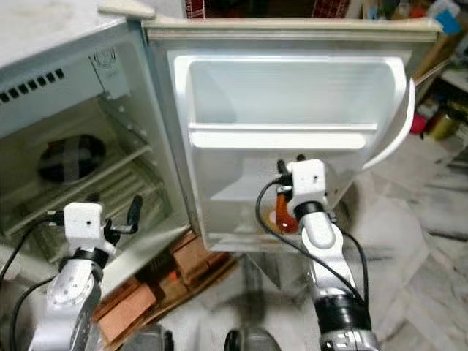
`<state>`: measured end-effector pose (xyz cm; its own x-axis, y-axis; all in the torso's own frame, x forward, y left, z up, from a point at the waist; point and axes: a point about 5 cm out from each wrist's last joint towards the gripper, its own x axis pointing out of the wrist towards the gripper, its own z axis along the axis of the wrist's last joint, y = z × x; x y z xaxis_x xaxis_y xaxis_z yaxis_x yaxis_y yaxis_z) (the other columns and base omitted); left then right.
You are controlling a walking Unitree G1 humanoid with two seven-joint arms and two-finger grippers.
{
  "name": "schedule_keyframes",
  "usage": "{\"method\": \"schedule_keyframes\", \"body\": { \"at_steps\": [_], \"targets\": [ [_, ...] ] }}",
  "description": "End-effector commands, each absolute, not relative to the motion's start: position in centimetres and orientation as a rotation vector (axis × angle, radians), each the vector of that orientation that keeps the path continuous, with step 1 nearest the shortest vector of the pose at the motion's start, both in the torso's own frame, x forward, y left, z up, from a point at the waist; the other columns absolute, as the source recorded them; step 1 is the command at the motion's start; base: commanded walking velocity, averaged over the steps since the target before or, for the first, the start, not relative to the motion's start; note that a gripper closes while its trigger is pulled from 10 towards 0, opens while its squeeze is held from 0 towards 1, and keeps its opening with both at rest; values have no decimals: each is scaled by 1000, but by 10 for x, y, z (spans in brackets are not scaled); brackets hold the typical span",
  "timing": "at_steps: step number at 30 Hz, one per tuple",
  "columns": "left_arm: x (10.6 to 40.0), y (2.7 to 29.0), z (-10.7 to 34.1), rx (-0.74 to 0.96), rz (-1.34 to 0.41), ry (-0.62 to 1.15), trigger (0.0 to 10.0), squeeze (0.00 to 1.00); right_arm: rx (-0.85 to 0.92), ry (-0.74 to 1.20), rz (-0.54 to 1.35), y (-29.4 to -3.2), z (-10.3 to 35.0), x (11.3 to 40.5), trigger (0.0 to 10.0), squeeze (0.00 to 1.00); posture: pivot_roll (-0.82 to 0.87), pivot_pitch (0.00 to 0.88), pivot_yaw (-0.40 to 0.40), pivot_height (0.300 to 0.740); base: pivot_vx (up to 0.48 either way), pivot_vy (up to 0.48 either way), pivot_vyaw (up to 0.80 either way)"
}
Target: Restocking fridge
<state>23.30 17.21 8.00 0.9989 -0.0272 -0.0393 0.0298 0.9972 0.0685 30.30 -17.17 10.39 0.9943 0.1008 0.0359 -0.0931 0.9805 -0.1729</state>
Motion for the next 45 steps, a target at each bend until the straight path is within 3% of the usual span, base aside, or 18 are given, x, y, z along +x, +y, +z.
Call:
{"method": "schedule_keyframes", "body": {
  "at_steps": [1, 45],
  "targets": [
    [231, 179, 80, 77, -10, 41, 10000, 0, -161, -70, 113, -166, 109, 305, 10000, 0, 124, 121, -34, 740, 0, 0, 0],
    [230, 184, 81, 92, 19, 37, 10000, 0, -88, -68, 164, -160, 108, 303, 10000, 0, 120, 121, -26, 740, 0, 0, 0]
  ]
}}
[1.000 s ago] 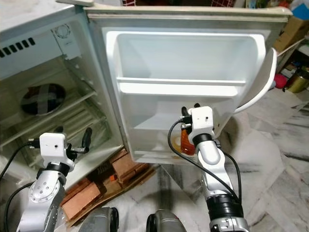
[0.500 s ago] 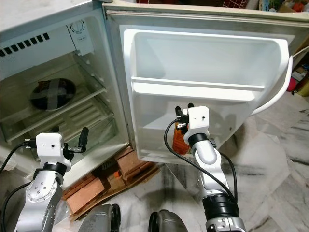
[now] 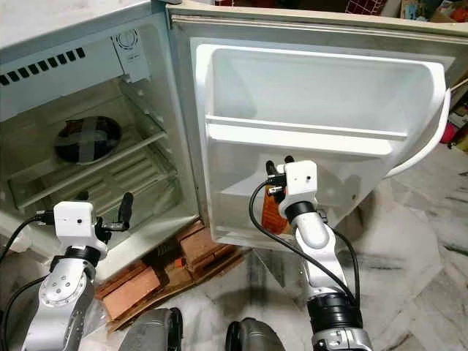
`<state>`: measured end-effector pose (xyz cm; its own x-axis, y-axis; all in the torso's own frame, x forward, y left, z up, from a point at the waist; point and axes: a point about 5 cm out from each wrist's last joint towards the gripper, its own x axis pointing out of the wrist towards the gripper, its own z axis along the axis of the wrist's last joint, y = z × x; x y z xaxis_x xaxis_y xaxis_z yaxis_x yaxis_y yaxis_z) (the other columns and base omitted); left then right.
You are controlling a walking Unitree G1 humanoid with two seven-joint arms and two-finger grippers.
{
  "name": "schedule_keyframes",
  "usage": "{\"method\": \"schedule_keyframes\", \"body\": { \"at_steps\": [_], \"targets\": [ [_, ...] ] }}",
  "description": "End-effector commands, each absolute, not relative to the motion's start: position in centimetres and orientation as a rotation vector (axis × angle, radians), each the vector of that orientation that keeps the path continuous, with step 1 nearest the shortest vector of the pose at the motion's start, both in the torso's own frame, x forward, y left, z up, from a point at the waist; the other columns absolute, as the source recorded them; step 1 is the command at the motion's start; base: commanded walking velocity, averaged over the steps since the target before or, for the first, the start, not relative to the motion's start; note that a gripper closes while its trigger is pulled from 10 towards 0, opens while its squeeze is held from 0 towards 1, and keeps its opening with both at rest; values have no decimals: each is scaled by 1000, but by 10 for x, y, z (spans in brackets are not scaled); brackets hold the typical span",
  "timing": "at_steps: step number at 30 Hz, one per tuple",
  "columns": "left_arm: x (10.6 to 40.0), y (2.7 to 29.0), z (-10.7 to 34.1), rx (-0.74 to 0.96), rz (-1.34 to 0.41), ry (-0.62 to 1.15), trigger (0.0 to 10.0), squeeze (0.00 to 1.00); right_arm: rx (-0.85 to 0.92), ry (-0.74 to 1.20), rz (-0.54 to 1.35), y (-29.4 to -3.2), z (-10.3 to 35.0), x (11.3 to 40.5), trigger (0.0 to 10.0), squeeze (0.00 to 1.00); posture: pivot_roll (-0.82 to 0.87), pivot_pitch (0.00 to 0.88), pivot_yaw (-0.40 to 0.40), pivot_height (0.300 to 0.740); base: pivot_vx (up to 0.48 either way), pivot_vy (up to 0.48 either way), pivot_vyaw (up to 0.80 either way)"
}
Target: Restocking fridge
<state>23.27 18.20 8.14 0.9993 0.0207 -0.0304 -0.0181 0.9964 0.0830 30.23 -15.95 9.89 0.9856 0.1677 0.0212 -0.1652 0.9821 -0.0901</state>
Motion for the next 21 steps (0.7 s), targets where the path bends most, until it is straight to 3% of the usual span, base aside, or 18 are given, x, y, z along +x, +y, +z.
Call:
{"method": "schedule_keyframes", "body": {
  "at_steps": [1, 9, 10, 15, 21],
  "targets": [
    [230, 184, 81, 92, 19, 37, 10000, 0, -88, -68, 164, -160, 108, 303, 10000, 0, 120, 121, -26, 740, 0, 0, 0],
    [229, 186, 81, 99, 28, 40, 10000, 0, -81, -68, 170, -160, 108, 303, 10000, 0, 113, 121, -16, 740, 0, 0, 0],
    [224, 196, 78, 139, 89, 66, 10000, 0, -33, -31, 219, -156, 99, 295, 10000, 0, 109, 143, -5, 730, 0, 0, 0],
    [222, 200, 77, 155, 112, 76, 10000, 0, -14, -18, 241, -154, 95, 292, 10000, 0, 110, 144, -5, 701, 0, 0, 0],
    [222, 200, 77, 161, 114, 75, 10000, 0, -15, -18, 240, -154, 95, 293, 10000, 0, 111, 144, -5, 701, 0, 0, 0]
  ]
}}
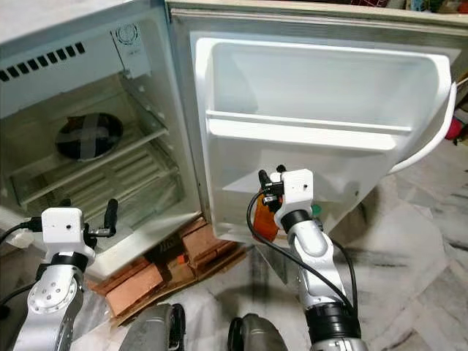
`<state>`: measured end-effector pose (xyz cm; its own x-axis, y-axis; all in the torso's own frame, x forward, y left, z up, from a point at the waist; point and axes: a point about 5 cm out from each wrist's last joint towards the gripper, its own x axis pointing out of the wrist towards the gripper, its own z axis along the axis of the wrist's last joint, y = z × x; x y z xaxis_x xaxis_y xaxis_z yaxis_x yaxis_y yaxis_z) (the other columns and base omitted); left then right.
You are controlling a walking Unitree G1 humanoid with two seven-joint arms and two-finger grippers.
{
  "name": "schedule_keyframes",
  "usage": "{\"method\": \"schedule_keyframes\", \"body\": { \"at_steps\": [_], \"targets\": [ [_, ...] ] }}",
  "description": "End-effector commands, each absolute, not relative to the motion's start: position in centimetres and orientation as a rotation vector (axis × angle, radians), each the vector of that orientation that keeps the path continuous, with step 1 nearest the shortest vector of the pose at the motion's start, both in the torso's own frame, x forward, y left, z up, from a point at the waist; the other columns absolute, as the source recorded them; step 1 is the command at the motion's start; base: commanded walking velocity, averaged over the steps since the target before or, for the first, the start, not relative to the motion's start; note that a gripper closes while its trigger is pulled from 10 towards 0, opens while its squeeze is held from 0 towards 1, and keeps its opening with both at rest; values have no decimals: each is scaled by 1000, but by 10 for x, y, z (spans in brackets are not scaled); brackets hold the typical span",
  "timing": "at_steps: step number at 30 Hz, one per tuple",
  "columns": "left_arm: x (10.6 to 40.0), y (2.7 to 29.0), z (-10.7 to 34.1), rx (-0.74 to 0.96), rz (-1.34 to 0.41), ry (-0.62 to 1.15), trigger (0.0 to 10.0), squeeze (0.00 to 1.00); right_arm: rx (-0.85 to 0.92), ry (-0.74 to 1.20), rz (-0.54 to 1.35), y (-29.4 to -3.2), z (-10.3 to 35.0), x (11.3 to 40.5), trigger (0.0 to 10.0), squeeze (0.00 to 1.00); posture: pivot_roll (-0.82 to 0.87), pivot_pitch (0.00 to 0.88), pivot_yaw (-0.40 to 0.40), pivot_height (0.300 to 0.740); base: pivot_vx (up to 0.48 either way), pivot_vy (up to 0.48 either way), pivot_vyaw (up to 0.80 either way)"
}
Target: Restocking fridge
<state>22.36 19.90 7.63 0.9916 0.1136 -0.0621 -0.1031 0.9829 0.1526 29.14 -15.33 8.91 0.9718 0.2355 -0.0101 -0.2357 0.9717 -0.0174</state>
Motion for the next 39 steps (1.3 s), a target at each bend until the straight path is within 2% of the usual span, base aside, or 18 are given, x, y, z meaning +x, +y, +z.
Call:
{"method": "schedule_keyframes", "body": {
  "at_steps": [1, 8, 21, 39],
  "targets": [
    [222, 200, 77, 162, 115, 75, 10000, 0, -14, -17, 242, -154, 95, 293, 10000, 0, 110, 143, -5, 701, 0, 0, 0],
    [223, 199, 77, 166, 117, 77, 10000, 0, -13, -18, 246, -154, 96, 294, 10000, 0, 109, 142, -4, 701, 0, 0, 0],
    [226, 199, 78, 163, 111, 77, 10000, 0, -17, -30, 248, -152, 99, 297, 10000, 0, 109, 144, -4, 623, 0, 0, 0],
    [230, 193, 85, 115, 38, 44, 10000, 0, -38, -69, 256, -145, 108, 301, 10000, 0, 107, 164, -2, 623, 0, 0, 0]
  ]
}}
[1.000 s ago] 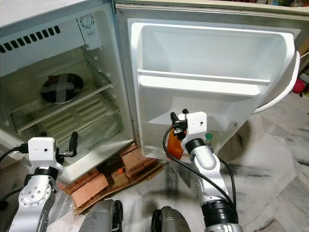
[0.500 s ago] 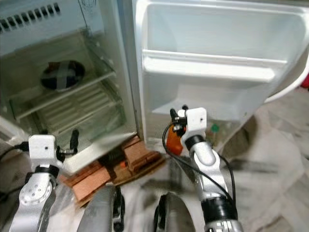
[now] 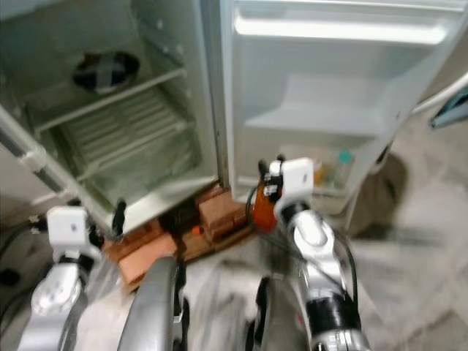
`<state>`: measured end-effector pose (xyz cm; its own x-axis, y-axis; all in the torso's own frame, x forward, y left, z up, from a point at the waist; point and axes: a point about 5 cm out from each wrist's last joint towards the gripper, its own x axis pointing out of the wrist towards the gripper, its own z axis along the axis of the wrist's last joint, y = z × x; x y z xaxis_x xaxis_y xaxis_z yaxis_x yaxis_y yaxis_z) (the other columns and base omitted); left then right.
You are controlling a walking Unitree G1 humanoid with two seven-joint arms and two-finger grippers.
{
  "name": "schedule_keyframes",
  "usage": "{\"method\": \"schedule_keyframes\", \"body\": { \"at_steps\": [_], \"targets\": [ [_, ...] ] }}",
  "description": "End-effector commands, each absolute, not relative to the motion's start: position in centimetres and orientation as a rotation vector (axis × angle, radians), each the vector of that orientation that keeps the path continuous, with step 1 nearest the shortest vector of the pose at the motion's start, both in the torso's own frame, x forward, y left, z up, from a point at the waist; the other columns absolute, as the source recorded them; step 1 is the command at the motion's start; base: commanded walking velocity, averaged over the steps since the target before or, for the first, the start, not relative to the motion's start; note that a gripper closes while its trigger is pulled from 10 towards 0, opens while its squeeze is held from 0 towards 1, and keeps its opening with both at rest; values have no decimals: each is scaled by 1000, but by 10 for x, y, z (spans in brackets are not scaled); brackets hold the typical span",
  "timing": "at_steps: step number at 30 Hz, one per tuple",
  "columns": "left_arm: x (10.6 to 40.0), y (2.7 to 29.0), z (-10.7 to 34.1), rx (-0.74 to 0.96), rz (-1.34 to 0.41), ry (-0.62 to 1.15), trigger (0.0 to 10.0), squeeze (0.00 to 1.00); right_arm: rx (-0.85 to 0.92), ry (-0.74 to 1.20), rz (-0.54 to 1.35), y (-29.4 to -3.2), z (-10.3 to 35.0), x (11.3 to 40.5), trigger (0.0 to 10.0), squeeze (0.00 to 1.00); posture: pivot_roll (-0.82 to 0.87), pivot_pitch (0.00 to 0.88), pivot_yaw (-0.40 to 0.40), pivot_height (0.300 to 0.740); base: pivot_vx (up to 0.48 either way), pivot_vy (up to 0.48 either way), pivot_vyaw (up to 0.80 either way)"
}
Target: Restocking fridge
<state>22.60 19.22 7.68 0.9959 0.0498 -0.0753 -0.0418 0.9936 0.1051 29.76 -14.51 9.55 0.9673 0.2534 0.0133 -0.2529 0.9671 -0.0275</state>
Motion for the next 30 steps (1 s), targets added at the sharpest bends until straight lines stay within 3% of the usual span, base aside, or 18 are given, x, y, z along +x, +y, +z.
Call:
{"method": "schedule_keyframes", "body": {
  "at_steps": [1, 10, 30],
  "targets": [
    [230, 193, 85, 114, 38, 44, 10000, 0, -40, -70, 256, -145, 108, 301, 10000, 0, 108, 166, -4, 623, 0, 0, 0],
    [229, 192, 85, 110, 34, 47, 10000, 0, -55, -70, 252, -146, 107, 302, 10000, 0, 110, 171, -13, 623, 0, 0, 0],
    [232, 187, 86, 105, 3, 35, 10000, 0, -60, -67, 252, -147, 107, 303, 10000, 0, 112, 170, -19, 623, 360, 0, 0]
  ]
}}
